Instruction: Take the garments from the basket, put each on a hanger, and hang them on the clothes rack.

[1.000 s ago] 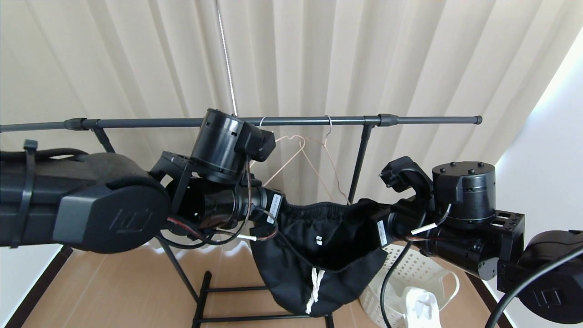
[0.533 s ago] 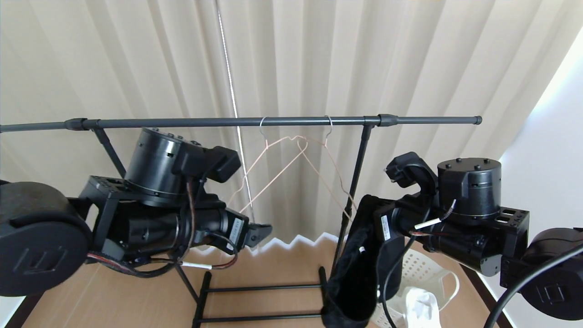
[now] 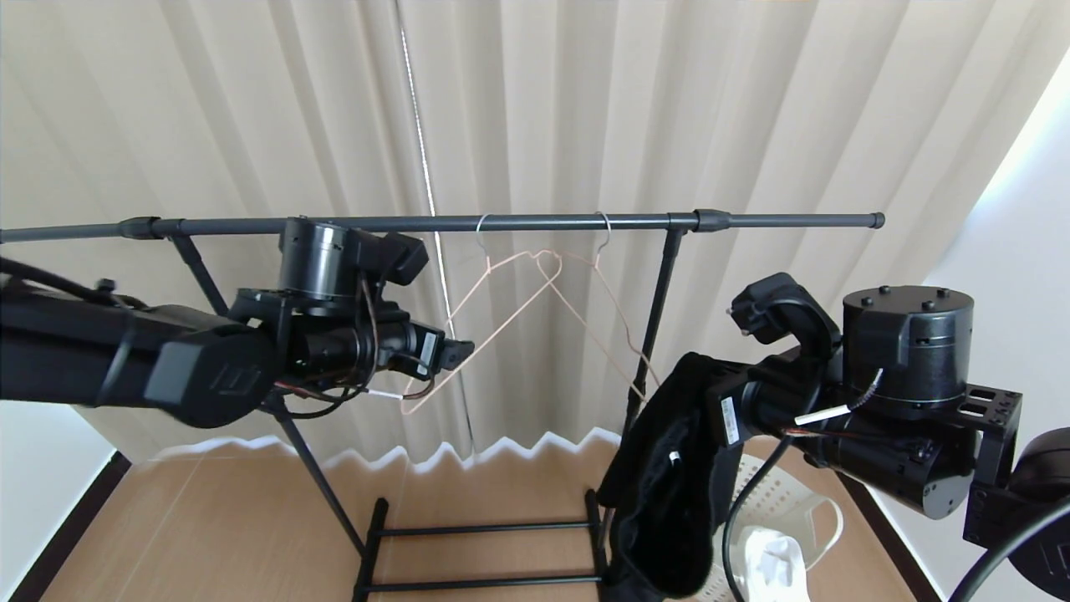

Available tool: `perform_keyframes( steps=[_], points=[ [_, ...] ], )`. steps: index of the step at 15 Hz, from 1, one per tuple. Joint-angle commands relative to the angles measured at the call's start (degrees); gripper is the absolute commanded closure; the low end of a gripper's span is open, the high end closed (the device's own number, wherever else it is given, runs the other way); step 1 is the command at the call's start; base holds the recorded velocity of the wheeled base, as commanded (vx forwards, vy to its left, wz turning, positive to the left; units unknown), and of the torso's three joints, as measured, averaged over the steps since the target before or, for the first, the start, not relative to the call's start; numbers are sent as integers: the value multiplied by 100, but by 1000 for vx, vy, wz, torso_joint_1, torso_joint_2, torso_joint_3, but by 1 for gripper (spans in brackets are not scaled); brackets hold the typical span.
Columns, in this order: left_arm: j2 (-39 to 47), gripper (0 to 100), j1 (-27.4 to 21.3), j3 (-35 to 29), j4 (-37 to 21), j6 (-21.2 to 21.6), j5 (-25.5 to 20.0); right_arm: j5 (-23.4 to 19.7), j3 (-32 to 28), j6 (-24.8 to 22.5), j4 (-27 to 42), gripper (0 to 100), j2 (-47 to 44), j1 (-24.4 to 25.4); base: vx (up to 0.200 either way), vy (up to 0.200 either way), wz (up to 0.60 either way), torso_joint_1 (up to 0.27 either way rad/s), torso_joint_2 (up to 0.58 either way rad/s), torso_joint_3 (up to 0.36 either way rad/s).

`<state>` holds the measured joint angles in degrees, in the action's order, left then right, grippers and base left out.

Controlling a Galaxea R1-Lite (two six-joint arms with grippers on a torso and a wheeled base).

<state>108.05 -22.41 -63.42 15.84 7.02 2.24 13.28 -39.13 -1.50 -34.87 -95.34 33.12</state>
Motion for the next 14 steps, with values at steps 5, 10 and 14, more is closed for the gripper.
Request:
perform_keyframes(
  steps=[5,10,14],
  points=[
    [2063,0,377,-1806,253,177,-5,8,64,-43,-12,100,68,72,0,0,0,0,0,0],
    [2414,0,404,-2175,253,282,-66,8,72,-43,-12,100,68,72,0,0,0,0,0,0],
    [2502,100,404,-2316,262,273,-84,8,81,-35,-12,100,42,72,0,0,0,0,0,0]
  ],
)
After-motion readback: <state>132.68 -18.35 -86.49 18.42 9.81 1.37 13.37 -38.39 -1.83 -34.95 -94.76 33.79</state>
